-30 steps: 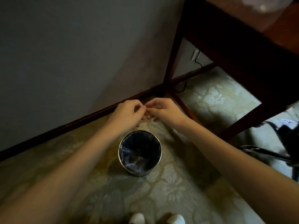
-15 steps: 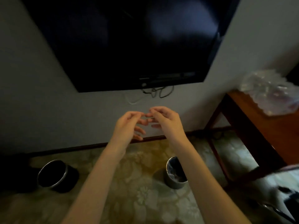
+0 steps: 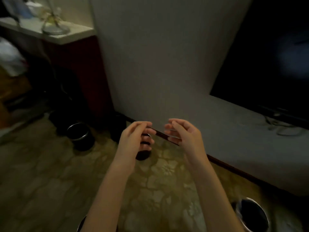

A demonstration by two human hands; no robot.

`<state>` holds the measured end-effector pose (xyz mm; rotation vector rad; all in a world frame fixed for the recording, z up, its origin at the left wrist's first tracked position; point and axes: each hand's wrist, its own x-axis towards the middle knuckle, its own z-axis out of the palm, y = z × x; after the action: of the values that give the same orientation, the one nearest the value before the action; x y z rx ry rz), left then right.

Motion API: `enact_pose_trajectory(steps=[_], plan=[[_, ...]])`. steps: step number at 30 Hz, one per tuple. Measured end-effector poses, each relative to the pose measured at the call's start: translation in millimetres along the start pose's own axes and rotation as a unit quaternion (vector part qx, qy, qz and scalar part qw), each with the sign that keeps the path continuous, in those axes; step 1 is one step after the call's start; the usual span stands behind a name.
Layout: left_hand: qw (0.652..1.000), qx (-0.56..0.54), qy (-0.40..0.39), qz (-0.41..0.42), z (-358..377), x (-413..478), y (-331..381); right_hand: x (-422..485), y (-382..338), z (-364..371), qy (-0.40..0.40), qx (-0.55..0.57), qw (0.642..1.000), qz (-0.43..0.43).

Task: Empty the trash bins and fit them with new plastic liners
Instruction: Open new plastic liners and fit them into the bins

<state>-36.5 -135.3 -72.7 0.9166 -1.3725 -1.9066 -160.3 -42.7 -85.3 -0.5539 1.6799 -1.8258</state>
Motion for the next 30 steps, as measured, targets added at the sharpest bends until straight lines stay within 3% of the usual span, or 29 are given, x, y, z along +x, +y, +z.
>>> enact_pose_trajectory(steps=[4,12,20,25,30], plan=[[0.992,-0.053,0.104,0.04,-91,-3,21,5,6,82,-0.08,-0.025,0.996,0.01],[0.955,-0.11,0.268,0.067,-205,-25,40,-12,3,226,-0.208,0.006,0.978,0.027],[0.941,-0.144,0.29,0.103,-238,3,60,0,12,290,-0.278,0.007,0.96,0.025],[0.943,-0.093,0.302,0.104,-239,65,62,71,18,313,-0.31,0.008,0.95,0.023],[0.922,-0.062,0.374,0.079,-221,158,81,174,16,329,-0.334,0.014,0.941,0.045]])
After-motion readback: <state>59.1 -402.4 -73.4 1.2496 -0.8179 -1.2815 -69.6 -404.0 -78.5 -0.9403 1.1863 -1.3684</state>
